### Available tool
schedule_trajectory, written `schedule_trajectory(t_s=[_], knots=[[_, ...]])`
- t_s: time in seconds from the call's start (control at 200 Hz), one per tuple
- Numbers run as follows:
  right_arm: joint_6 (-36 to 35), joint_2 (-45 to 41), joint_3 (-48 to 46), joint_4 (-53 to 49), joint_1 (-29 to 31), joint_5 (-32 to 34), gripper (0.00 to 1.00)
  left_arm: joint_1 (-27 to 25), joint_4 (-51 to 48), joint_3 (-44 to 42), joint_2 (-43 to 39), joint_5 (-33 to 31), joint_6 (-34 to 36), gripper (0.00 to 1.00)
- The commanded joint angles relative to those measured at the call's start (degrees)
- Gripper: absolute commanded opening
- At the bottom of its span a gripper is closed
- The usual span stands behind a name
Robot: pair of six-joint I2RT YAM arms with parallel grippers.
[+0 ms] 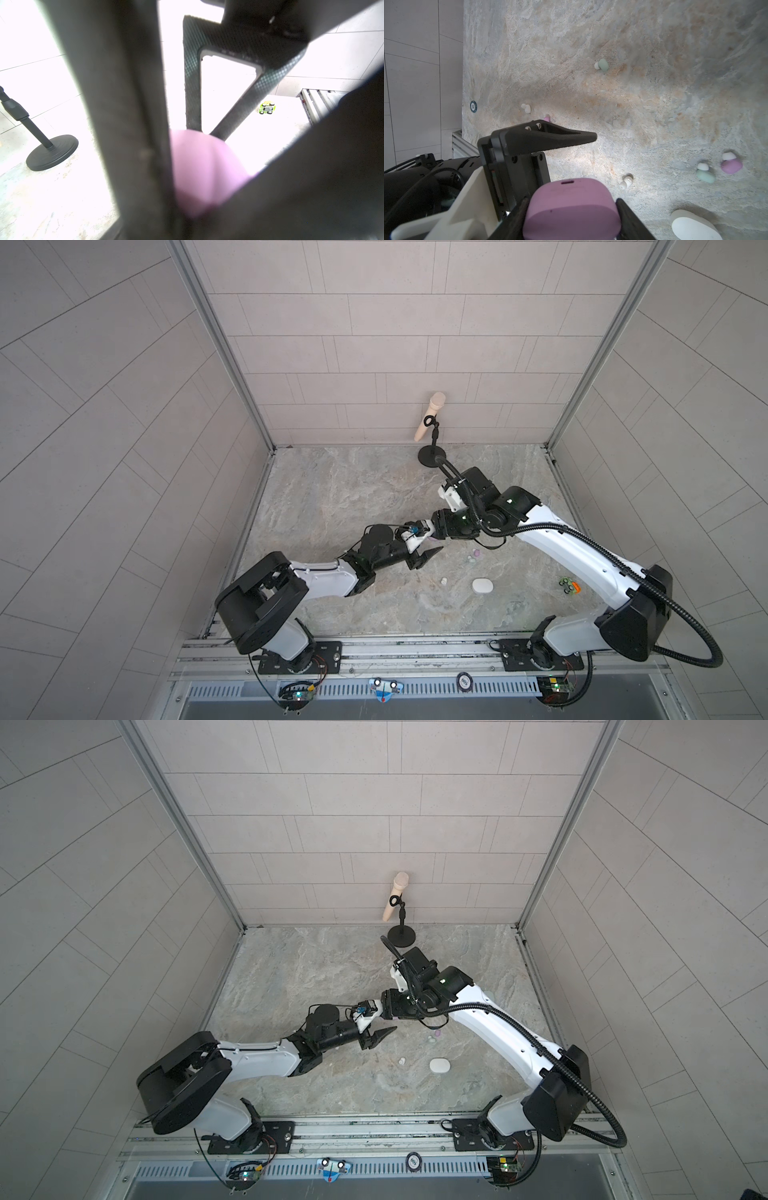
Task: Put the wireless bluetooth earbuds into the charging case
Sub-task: 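Hold the pink case with both grippers and adjust the left gripper's grip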
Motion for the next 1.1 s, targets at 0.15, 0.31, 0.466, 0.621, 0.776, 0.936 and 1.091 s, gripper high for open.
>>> schedule_trajectory(t_s=[0.15, 0.31, 0.466, 0.621, 0.776, 0.936, 1.091], knots=[[0.9, -2.8, -1.3, 0.8, 0.6, 0.7, 0.39, 0.3, 3.7, -2.3, -3.9, -0.2, -0.9, 0.68], [0.7, -2.8, -1.0, 0.2, 0.3, -0.5, 0.38, 0.2, 3.8, -2.9, -5.2, 0.7, -1.1, 0.68], [0.4, -2.6, -0.7, -0.4, 0.3, -1.9, 0.38, -0.3, 2.7, -2.7, -6.1, 0.4, 0.7, 0.68], [0.5, -2.4, -1.1, -0.5, 0.6, -2.5, 0.37, -0.3, 0.7, -1.7, -7.0, 1.2, 1.8, 0.68], [0.0, -2.2, -1.0, -0.5, 0.8, -2.3, 0.37, -0.7, -1.2, -0.7, -7.3, 2.4, 2.4, 0.67], [-0.6, -1.6, -0.8, -1.0, 1.1, -2.2, 0.37, -1.2, -2.7, -0.3, -7.8, 2.4, 2.9, 0.66], [-1.1, -1.4, -0.8, -1.7, 1.3, -1.6, 0.37, -1.2, -2.7, -0.4, -8.6, 1.9, 2.9, 0.65]])
